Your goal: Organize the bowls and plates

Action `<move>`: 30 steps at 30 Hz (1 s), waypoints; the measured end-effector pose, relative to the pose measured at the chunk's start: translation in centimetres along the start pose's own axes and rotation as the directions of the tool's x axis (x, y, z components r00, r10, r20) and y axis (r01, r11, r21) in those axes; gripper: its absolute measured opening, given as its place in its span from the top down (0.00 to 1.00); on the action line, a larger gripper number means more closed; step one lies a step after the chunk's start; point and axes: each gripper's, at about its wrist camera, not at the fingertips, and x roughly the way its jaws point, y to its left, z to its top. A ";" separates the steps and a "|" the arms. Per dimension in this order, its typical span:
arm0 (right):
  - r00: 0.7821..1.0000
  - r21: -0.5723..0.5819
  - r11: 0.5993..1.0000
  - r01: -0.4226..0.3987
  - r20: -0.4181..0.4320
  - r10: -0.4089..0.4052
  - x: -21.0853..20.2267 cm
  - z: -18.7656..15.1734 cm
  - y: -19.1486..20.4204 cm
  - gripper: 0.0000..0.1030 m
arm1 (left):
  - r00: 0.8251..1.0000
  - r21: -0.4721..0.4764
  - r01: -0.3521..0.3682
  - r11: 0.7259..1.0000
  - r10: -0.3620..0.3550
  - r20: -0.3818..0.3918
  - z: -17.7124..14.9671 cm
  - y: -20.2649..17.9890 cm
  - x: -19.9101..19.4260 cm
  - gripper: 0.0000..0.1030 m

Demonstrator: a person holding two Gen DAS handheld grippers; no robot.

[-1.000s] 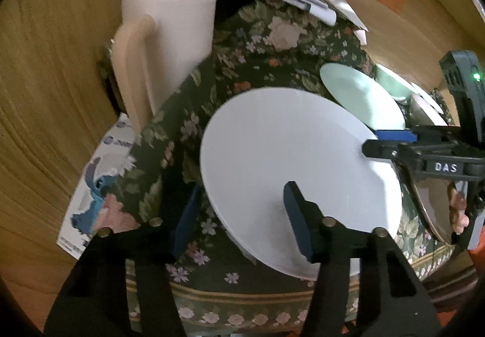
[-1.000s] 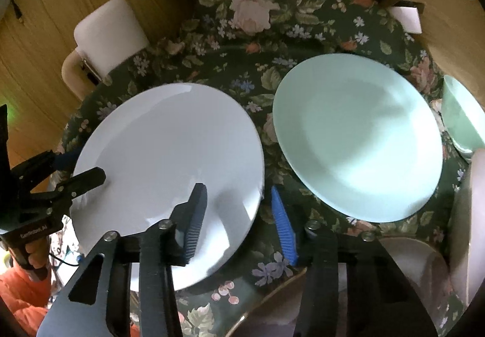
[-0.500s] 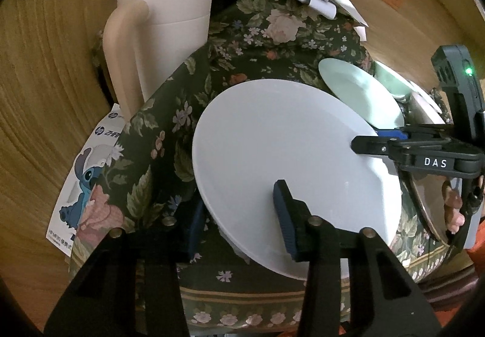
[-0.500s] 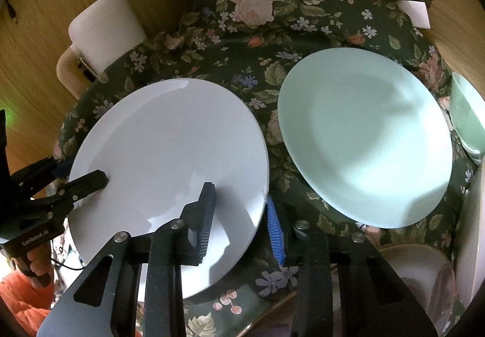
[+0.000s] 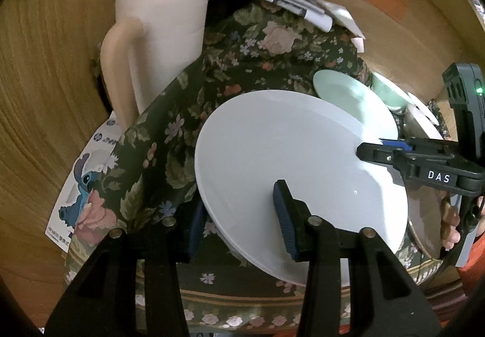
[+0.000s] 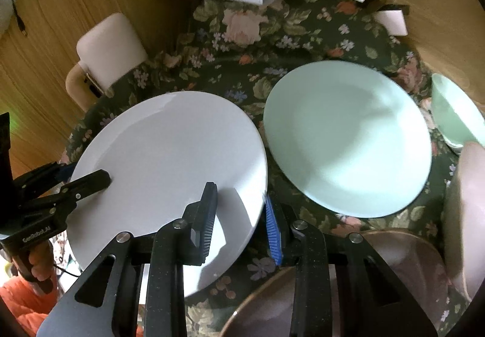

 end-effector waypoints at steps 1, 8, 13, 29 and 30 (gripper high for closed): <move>1.000 -0.001 1.000 0.004 0.012 -0.004 -0.4 0.0 -0.1 0.73 | 1.000 0.002 0.001 1.000 -0.001 0.005 0.1 -0.2 -0.2 0.58; 0.997 0.016 1.000 0.010 0.082 -0.012 -3.6 -0.3 -1.0 0.74 | 0.998 0.027 0.014 1.000 -0.016 0.053 0.8 -2.0 -1.9 0.58; 0.992 0.028 0.999 0.024 0.127 -0.027 -5.7 -0.7 -1.3 0.74 | 0.995 0.058 0.029 0.998 -0.034 0.094 1.0 -3.7 -3.2 0.58; 0.973 0.125 0.990 0.067 0.212 -0.093 -11.7 -5.5 -3.9 0.74 | 0.987 0.150 0.102 0.984 -0.118 0.105 -0.4 -9.7 -4.8 0.58; 0.972 0.133 0.989 0.069 0.215 -0.096 -12.0 -5.9 -4.2 0.74 | 0.987 0.154 0.109 0.982 -0.125 0.101 -0.5 -10.1 -4.7 0.58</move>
